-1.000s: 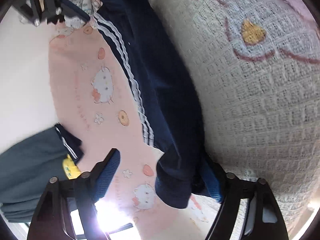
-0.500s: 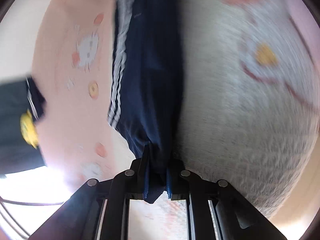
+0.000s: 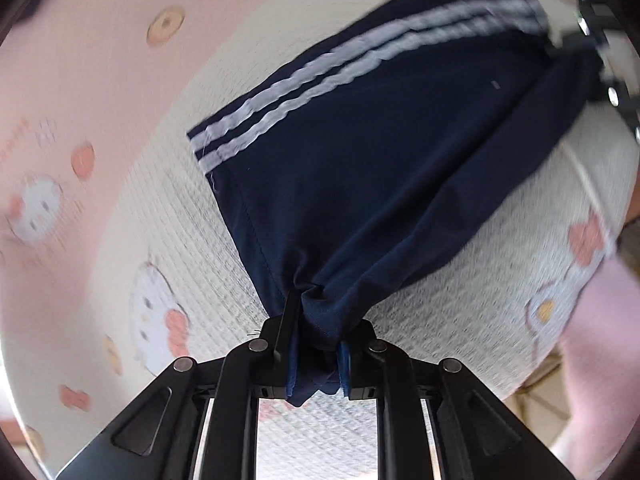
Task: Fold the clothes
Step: 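Grasp the pants end with both grippers and lift it, then fold the lifted pants end over the rest with both grippers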
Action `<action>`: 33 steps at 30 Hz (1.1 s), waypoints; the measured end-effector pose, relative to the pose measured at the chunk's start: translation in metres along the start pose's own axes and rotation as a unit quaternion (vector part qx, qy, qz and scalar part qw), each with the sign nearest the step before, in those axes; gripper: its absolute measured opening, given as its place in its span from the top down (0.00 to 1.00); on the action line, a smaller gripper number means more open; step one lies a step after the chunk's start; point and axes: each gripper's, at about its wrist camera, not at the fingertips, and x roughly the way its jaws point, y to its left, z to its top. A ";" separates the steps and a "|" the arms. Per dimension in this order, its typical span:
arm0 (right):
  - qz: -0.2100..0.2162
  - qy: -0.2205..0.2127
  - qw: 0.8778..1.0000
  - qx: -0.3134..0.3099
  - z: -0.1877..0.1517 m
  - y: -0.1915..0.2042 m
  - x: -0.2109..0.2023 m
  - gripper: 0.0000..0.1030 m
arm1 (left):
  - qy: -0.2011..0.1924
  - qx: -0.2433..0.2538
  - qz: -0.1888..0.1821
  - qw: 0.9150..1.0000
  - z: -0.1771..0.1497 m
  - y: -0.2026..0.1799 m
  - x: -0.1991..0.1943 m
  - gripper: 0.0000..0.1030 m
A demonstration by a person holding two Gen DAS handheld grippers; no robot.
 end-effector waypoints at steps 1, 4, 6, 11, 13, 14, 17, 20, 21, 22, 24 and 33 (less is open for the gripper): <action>0.021 -0.004 0.999 0.030 -0.001 -0.008 0.000 0.80 | 0.005 -0.016 -0.012 1.000 0.001 0.004 0.000 0.87; 0.089 -0.020 0.987 0.134 -0.007 -0.032 0.001 0.80 | 0.014 -0.064 -0.047 0.997 0.002 0.017 0.002 0.87; 0.147 -0.039 0.963 0.222 -0.018 -0.051 0.004 0.80 | 0.018 -0.111 -0.078 0.991 -0.001 0.029 0.004 0.86; 0.210 -0.054 0.930 0.297 -0.023 -0.080 0.012 0.81 | 0.025 -0.245 -0.167 0.955 -0.013 0.060 0.009 0.84; 0.209 -0.055 0.931 0.296 -0.014 -0.086 0.013 0.81 | 0.023 -0.291 -0.190 0.937 -0.018 0.069 0.009 0.84; 0.204 -0.056 0.933 0.291 -0.012 -0.085 0.012 0.81 | 0.022 -0.311 -0.198 0.929 -0.019 0.073 0.010 0.84; 0.182 -0.068 0.940 0.281 -0.015 -0.075 0.005 0.81 | 0.019 -0.354 -0.210 0.911 -0.025 0.080 0.005 0.84; 0.156 -0.093 0.946 0.268 -0.020 -0.067 -0.010 0.81 | 0.012 -0.349 -0.186 0.918 -0.024 0.078 -0.010 0.84; 0.148 -0.104 0.948 0.262 -0.021 -0.067 -0.017 0.81 | 0.011 -0.338 -0.170 0.925 -0.022 0.077 -0.015 0.84; 0.144 -0.110 0.949 0.257 -0.021 -0.066 -0.022 0.81 | 0.010 -0.325 -0.152 0.933 -0.019 0.074 -0.020 0.84; 0.139 -0.112 0.949 0.261 -0.021 -0.068 -0.025 0.81 | 0.009 -0.291 -0.111 0.950 -0.012 0.068 -0.029 0.84; 0.191 -0.109 0.912 0.346 -0.032 -0.095 -0.010 0.81 | 0.015 -0.214 -0.061 0.975 0.029 0.055 -0.027 0.84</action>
